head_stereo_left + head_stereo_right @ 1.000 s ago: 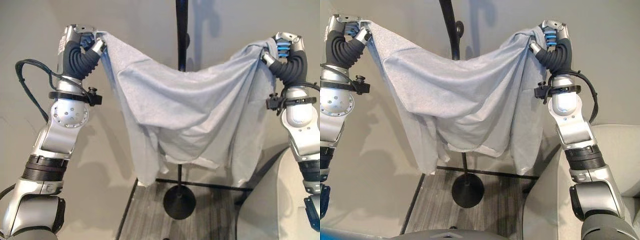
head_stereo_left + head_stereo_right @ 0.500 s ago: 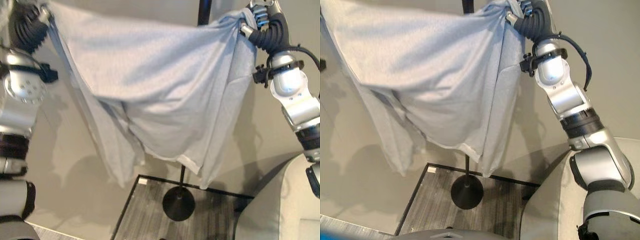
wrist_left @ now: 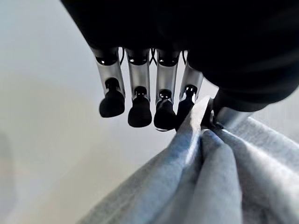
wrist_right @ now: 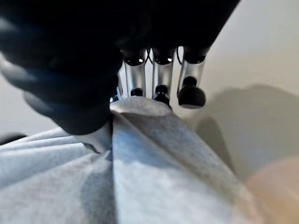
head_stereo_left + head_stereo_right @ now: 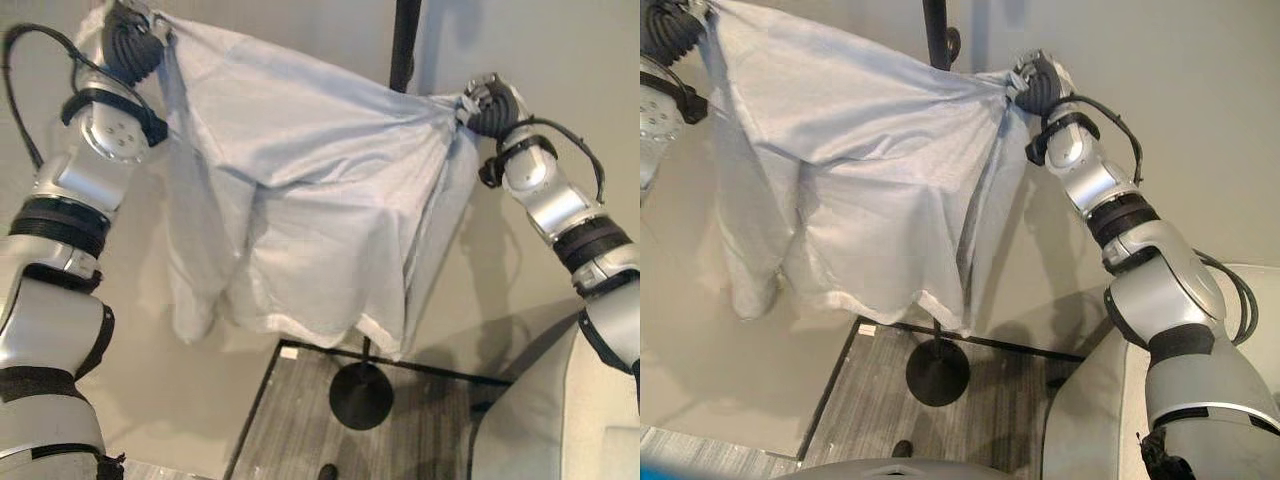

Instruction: Hang the clothes on the sofa on the clothes rack.

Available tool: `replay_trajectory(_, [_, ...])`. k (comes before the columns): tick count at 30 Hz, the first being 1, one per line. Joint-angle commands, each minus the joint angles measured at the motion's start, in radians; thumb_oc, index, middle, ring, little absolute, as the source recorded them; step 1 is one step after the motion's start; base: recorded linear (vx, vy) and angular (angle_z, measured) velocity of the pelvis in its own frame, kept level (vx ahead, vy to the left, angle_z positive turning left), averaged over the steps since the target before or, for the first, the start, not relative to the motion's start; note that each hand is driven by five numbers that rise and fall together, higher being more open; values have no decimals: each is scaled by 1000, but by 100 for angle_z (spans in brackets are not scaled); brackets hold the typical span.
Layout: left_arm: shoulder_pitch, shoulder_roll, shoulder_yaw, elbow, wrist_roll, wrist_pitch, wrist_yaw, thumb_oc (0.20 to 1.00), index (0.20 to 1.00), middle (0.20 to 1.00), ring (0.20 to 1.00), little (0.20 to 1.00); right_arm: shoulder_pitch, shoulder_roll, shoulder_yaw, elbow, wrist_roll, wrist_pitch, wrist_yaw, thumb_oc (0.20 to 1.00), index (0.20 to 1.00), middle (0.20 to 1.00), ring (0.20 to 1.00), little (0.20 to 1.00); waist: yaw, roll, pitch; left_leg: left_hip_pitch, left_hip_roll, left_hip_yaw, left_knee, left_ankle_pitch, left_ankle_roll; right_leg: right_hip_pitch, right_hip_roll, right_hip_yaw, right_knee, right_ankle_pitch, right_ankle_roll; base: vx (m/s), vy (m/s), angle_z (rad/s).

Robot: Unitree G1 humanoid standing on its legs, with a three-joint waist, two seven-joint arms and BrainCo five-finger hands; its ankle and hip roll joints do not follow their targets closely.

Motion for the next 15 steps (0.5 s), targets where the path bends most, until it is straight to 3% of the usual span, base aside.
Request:
replay_trajectory(1, [-125,24,7,55,-30,-7,21,200,200,200,200,200,-99,-77,-34,65,-29,2,-46,200,200,200,200,200,35,6,52,64,71,70,7,-96,-44,-9,-122,-20,30,38,124,-29,30,-4])
replay_trajectory(15, [-91,-77,31,13,-25,1,8,200,200,200,200,200,-73,-113,-42,126,-95,43,-48,200,200,200,200,200,4,25,66,73,58,74,7,-109,-37,-12,-139,-6,37,38,125,0,2,-1])
